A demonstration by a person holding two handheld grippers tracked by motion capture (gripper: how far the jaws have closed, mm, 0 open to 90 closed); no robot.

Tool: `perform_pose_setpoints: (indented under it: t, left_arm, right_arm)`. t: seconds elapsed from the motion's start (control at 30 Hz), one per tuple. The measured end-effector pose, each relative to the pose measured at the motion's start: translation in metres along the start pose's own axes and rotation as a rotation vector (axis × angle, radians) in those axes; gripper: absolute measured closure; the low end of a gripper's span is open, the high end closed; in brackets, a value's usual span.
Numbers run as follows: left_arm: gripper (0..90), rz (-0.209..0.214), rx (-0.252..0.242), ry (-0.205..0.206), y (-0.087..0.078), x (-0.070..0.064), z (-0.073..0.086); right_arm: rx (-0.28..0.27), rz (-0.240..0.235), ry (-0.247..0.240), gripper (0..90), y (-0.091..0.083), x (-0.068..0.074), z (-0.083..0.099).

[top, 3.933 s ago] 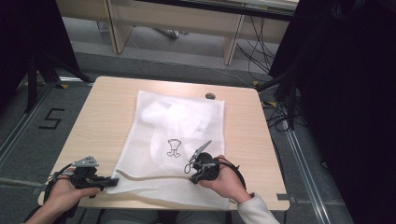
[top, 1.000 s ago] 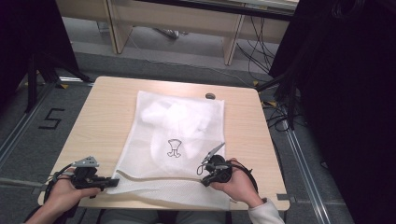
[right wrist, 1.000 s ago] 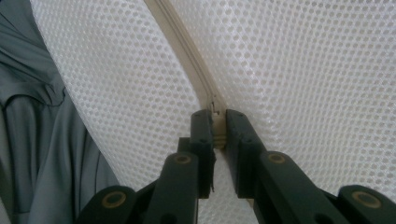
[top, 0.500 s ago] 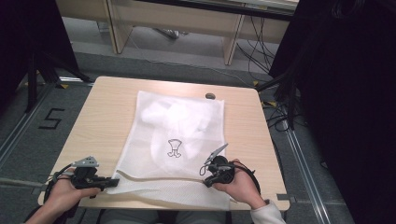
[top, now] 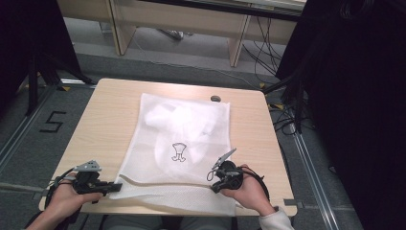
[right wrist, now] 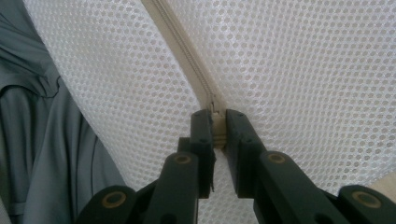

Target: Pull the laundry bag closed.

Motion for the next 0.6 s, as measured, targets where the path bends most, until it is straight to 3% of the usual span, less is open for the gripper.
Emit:
perform_pose_setpoints:
  t: [0.1, 0.13, 0.2, 0.23, 0.3, 0.4, 0.6]
  left_arm:
    - [85.5, -0.005, -0.002, -0.004, -0.0005, 0.0004, -0.0001]
    - [85.5, -0.007, -0.025, -0.008, 0.0006, -0.0001, -0.0015]
    - [85.5, -0.011, -0.008, -0.004, -0.0006, 0.0007, -0.0006]
    - [85.5, -0.010, -0.027, -0.009, 0.0002, 0.0008, -0.0016]
    - [85.5, -0.009, -0.024, -0.008, 0.0001, 0.0007, -0.0014]
    - [85.5, -0.011, -0.025, -0.008, 0.0002, 0.0010, -0.0014]
    - [85.5, -0.013, -0.023, -0.004, 0.0002, 0.0009, -0.0014]
  right_arm:
    - [0.000, 0.007, -0.002, 82.3, -0.0009, -0.0006, 0.0015]
    - [-0.005, -0.002, -0.001, 82.3, -0.0019, -0.0011, 0.0027]
    - [-0.003, 0.000, -0.001, 82.3, -0.0021, -0.0008, 0.0034]
    - [-0.002, 0.007, -0.006, 82.3, -0.0020, -0.0018, 0.0038]
    - [0.003, 0.002, 0.008, 82.3, -0.0023, -0.0012, 0.0046]
    - [0.023, 0.011, -0.016, 82.2, -0.0014, -0.0026, 0.0077]
    - [0.031, 0.013, -0.018, 82.2, -0.0019, -0.0030, 0.0083]
Point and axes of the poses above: each handheld gripper's, and its own axes: y roughly forward along the jaws, z roughly out of its underside, x roughly to its left, the point moved 8 cm from there along y, roughly forward along the jaws, and after that the axes turned 8 degrees about x, right-handed, at the moved point
